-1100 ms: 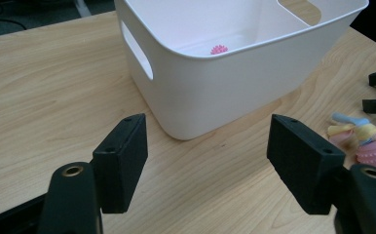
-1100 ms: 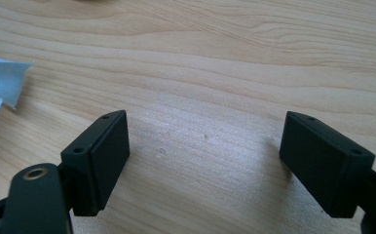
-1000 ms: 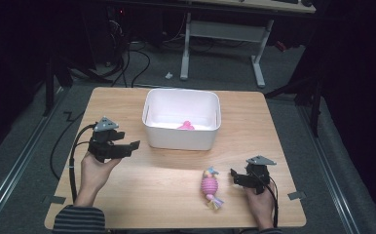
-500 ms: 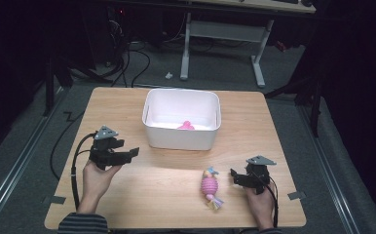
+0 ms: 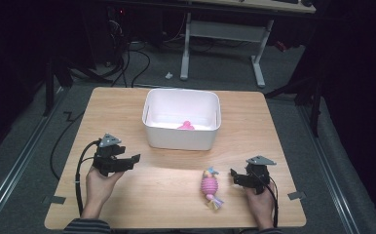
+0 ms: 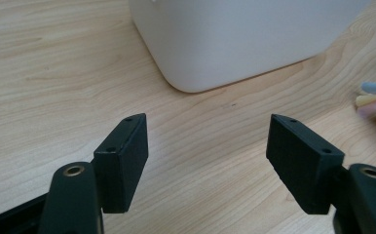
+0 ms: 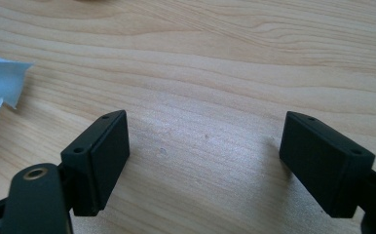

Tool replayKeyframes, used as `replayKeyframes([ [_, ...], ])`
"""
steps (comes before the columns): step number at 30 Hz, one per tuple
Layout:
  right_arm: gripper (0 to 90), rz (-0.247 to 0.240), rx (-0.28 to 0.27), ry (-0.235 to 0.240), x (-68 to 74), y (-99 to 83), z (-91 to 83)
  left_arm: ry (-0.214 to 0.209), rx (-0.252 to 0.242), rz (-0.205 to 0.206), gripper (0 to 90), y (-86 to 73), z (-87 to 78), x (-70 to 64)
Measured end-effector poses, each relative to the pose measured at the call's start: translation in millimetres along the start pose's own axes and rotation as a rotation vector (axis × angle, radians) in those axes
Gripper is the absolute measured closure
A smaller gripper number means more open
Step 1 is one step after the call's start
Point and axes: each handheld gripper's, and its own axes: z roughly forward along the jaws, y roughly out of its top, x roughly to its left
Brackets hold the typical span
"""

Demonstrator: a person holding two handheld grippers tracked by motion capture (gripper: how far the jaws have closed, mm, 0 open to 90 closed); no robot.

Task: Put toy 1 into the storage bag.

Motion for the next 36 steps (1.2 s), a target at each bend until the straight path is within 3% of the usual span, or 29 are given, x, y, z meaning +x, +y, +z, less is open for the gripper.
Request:
replayKeyframes([
  [20,18.6,0.001,0.000,-0.001,0.2,0.0,0.0,0.005,0.049,-0.016,32.1,-29.2,21.2,-2.8],
  [29,18.6,0.003,0.000,0.000,0.3,0.0,-0.1,0.030,0.068,-0.002,31.9,-40.8,36.6,-3.6],
  [36,18.6,0.002,0.000,0.000,0.2,0.0,-0.1,0.065,0.053,-0.024,31.9,-51.2,48.1,-2.6],
])
